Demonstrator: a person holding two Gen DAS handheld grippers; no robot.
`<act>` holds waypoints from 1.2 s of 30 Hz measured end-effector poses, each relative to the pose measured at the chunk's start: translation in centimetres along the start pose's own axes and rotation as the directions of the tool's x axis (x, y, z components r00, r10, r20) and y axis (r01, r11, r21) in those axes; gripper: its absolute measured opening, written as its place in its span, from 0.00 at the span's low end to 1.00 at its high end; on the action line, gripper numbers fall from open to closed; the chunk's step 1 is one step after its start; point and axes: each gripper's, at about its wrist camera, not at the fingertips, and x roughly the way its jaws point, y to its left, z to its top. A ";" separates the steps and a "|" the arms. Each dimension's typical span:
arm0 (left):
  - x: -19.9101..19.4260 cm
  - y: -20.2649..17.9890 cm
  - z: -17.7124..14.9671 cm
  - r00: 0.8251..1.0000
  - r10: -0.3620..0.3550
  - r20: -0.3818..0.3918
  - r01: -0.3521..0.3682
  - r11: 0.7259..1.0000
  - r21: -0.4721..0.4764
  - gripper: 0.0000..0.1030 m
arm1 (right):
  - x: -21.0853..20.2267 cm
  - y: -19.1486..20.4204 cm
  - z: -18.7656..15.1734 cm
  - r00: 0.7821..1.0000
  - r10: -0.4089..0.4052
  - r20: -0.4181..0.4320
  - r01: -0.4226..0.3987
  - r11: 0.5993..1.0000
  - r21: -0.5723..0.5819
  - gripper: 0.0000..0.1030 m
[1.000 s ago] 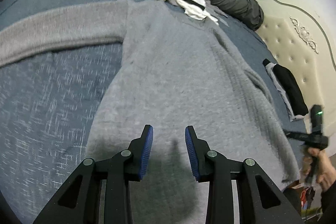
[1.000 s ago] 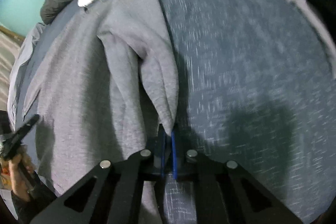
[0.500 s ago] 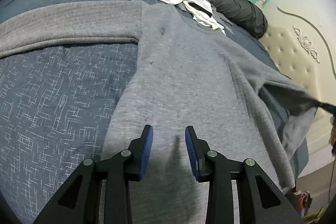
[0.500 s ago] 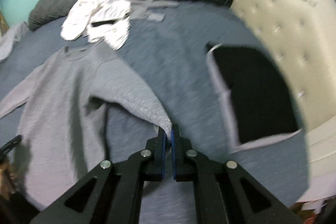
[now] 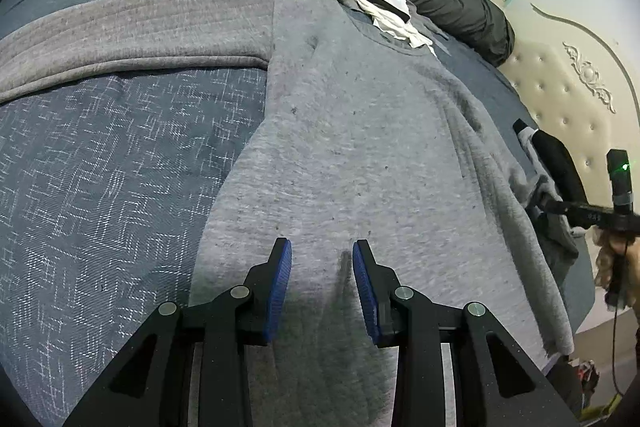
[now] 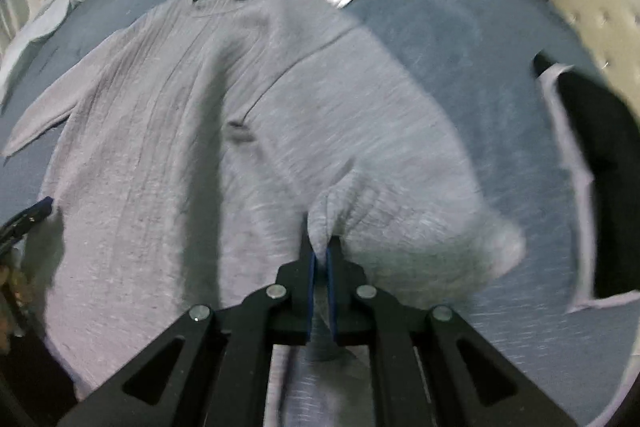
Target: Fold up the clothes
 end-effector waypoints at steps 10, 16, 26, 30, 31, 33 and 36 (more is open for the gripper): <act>0.3 -0.4 0.6 1.000 -0.007 0.004 0.007 1.000 0.010 0.34 | -7.8 -9.4 -3.8 0.965 0.040 0.259 -0.112 0.956 0.272 0.38; 0.4 -0.7 0.3 1.000 -0.003 0.002 0.003 1.000 0.020 0.34 | -3.4 -14.9 -7.9 0.991 0.055 0.120 -0.107 0.865 0.490 0.43; 0.7 -0.9 0.5 1.000 0.001 -0.003 -0.001 1.000 0.022 0.34 | 0.1 -13.3 -9.8 0.986 0.159 0.045 -0.160 0.849 0.504 0.22; 0.8 -0.9 0.5 1.000 0.004 -0.003 -0.004 1.000 0.026 0.34 | -0.6 -12.4 -8.6 0.991 0.119 0.054 -0.131 0.883 0.451 0.09; 0.8 -0.9 0.5 1.000 0.004 -0.004 -0.004 1.000 0.026 0.34 | -1.5 -12.4 -8.2 0.993 0.099 0.071 -0.120 0.893 0.434 0.08; 0.8 -0.9 0.5 1.000 0.004 -0.005 -0.004 1.000 0.027 0.34 | -3.7 -12.4 -7.3 0.994 0.044 0.102 -0.082 0.912 0.402 0.08; 0.8 -0.9 0.6 1.000 0.004 -0.004 -0.004 1.000 0.029 0.34 | -8.0 -12.8 -5.7 0.984 -0.107 0.142 0.054 0.941 0.334 0.08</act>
